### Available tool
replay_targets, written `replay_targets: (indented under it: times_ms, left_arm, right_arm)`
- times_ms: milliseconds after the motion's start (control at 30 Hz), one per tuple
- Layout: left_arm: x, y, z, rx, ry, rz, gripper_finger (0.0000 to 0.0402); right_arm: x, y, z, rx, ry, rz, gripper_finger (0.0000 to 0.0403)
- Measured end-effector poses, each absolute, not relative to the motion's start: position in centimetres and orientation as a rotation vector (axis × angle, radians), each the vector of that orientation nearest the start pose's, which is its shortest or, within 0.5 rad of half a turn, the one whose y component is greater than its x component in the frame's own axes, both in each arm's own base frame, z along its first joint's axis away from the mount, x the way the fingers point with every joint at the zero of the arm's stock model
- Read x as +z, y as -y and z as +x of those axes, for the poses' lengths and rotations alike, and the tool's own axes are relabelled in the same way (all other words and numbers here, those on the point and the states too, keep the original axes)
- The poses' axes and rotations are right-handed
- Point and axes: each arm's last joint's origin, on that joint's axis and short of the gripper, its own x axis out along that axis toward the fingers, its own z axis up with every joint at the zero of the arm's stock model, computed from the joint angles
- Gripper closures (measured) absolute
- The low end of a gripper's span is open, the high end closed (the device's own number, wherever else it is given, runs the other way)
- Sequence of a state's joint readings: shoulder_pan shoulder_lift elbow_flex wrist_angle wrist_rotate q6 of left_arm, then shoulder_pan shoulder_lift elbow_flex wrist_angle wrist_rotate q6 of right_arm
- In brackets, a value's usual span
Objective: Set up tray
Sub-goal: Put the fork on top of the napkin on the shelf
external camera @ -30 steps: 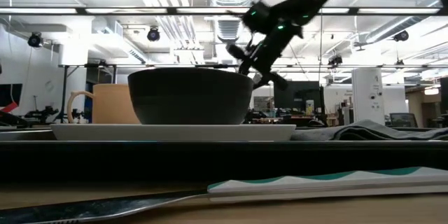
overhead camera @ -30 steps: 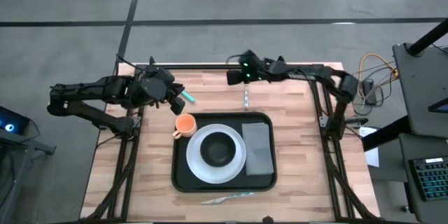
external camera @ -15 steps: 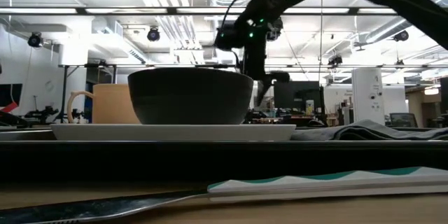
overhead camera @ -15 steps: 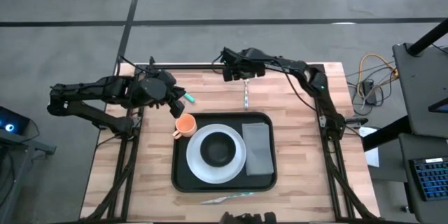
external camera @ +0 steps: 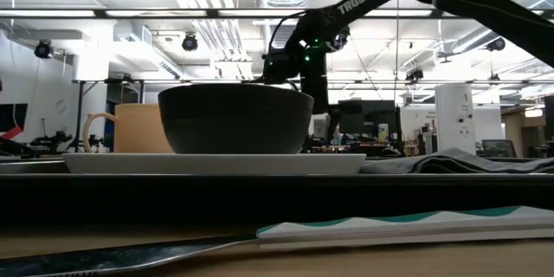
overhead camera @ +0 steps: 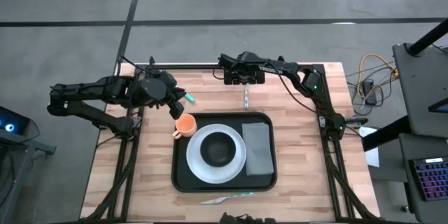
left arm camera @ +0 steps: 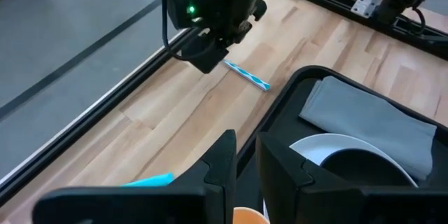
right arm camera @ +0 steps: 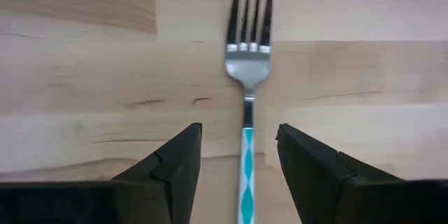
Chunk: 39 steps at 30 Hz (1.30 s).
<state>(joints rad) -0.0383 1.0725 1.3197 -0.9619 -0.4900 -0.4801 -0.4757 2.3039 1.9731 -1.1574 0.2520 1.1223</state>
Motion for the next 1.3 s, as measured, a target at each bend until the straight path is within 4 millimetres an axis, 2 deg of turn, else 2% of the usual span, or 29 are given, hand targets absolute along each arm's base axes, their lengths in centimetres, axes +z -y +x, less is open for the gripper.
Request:
replay_targets:
  times_ms: [233, 567, 700, 867, 1067, 1300]
  left_arm:
    - [39.2, -0.6, 18.7, 0.586, -0.573, -0.265, 0.0364]
    - [39.2, -0.6, 18.7, 0.586, -0.573, -0.265, 0.0364]
    - [39.2, -0.6, 18.7, 0.586, -0.573, -0.265, 0.0364]
    - [39.2, -0.6, 18.7, 0.586, -0.574, -0.265, 0.0364]
    - [39.2, -0.6, 18.8, 0.571, -0.578, -0.271, 0.0364]
    - [39.2, -0.6, 18.8, 0.566, -0.579, -0.273, 0.0364]
  right_arm:
    - [18.0, 21.8, 40.2, -1.343, -1.029, 1.034, 0.0220]
    - [15.5, 22.5, 39.1, -1.311, -1.087, 1.114, 0.0220]
    - [14.9, 22.6, 38.8, -1.291, -1.104, 1.111, 0.0220]
    - [14.6, 23.4, 38.6, -1.214, -1.096, 1.195, 0.0226]
    - [15.4, 23.6, 38.5, -1.210, -1.112, 1.203, 0.0267]
    - [16.8, 24.2, 38.5, -1.230, -1.089, 1.154, 0.0365]
